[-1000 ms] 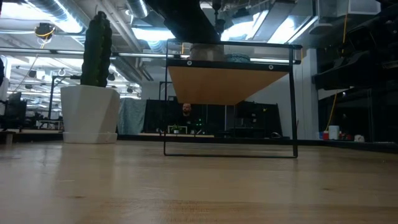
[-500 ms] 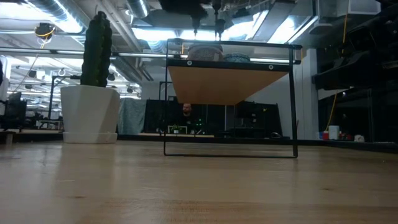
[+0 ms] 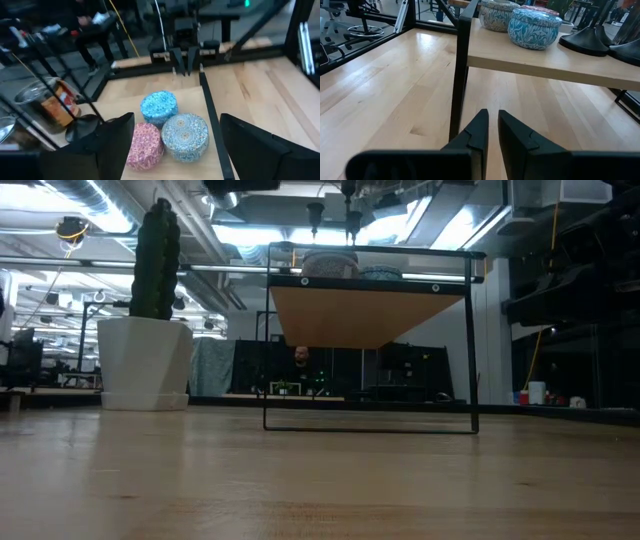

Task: Pick & Place candle stick holders
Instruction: Return to Home Position

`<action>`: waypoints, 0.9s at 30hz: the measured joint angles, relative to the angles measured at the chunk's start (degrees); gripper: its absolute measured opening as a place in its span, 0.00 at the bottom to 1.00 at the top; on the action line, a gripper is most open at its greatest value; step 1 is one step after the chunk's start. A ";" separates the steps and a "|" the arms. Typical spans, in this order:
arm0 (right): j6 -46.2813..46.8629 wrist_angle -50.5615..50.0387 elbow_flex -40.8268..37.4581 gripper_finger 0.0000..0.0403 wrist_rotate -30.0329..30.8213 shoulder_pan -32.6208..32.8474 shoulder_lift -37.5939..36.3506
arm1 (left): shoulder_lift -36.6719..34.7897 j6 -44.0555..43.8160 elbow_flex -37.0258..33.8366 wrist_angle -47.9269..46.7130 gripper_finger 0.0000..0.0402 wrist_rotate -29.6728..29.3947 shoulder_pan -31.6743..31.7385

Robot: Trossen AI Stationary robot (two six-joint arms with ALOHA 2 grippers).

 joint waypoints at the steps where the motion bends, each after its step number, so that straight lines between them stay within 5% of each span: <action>1: 0.00 0.00 0.00 0.11 0.02 -0.02 -0.01 | -1.53 -0.14 -2.28 2.32 0.71 -0.16 0.00; 5: 0.00 0.00 0.00 0.11 0.00 -0.02 0.00 | -8.97 -0.33 -10.30 8.70 0.67 -0.30 0.00; 27: 0.00 -0.02 0.00 0.11 0.00 0.00 -0.01 | -40.57 -2.60 -37.60 12.04 0.36 -2.57 0.07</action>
